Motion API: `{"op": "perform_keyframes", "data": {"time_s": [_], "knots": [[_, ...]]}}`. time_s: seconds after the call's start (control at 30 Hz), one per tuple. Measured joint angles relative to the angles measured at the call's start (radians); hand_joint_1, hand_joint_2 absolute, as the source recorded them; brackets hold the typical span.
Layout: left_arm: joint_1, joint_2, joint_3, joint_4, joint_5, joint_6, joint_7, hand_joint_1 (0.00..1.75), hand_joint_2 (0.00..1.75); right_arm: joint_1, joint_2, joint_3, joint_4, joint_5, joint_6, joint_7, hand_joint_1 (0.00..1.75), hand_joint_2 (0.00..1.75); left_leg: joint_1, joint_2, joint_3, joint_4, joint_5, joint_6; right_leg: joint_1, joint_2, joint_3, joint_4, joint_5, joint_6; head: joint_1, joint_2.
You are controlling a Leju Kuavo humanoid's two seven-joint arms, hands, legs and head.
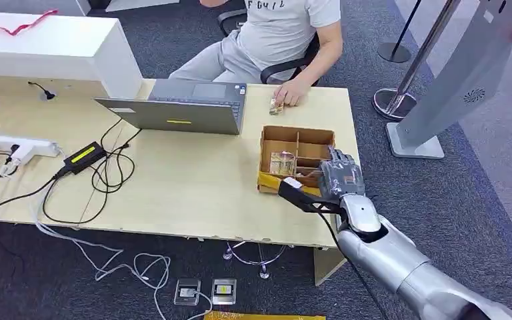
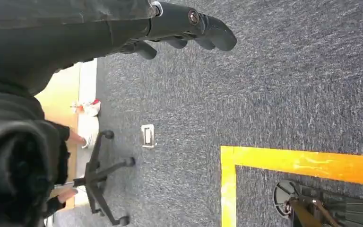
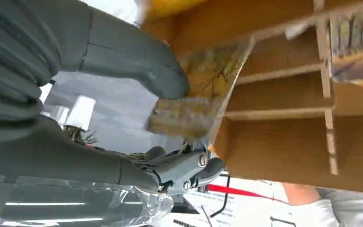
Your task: Pass the card to the sensor for recognition and then transmit it.
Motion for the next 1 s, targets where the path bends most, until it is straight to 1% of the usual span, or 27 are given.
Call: {"op": "perform_keyframes", "data": {"time_s": [0.63, 0.7, 0.8, 0.93, 1.0], "knots": [[-0.002, 0.0, -0.016, 0.0, -0.014, -0.002, 0.01, 0.0, 0.0, 0.0, 0.009, 0.0, 0.012, 0.001, 0.004, 0.001, 1.75, 1.75, 0.0, 0.0, 0.0, 0.0, 0.0, 0.0, 0.0, 0.0, 0.0, 0.0, 0.0, 0.0, 0.0, 0.0], [-0.003, 0.0, -0.017, 0.0, -0.018, -0.002, 0.01, 0.0, 0.0, -0.001, 0.014, 0.0, 0.014, 0.011, -0.023, -0.002, 1.75, 1.75, 0.0, 0.0, 0.0, 0.0, 0.0, 0.0, 0.0, 0.0, 0.0, 0.0, 0.0, 0.0, 0.0, 0.0], [-0.003, 0.0, -0.018, 0.0, -0.02, -0.002, 0.011, 0.0, 0.0, -0.016, 0.017, 0.0, 0.013, 0.019, -0.037, -0.002, 1.75, 1.75, 0.0, 0.0, 0.0, 0.0, 0.0, 0.0, 0.0, 0.0, 0.0, 0.0, 0.0, 0.0, 0.0, 0.0], [-0.003, 0.001, -0.018, 0.0, -0.02, -0.001, 0.011, 0.0, 0.0, -0.042, 0.026, -0.016, -0.008, 0.009, -0.104, -0.02, 1.75, 1.75, 0.0, 0.001, 0.0, 0.0, 0.001, -0.001, 0.0, 0.001, 0.0, 0.0, 0.001, -0.001, 0.0, 0.0], [-0.005, 0.001, -0.018, 0.0, -0.021, -0.001, 0.01, 0.0, 0.0, -0.066, 0.032, -0.027, -0.034, 0.004, -0.123, -0.023, 1.75, 1.75, 0.0, 0.0, 0.0, 0.0, 0.001, -0.001, 0.0, 0.001, 0.0, 0.0, 0.001, -0.001, 0.0, 0.0]]}}
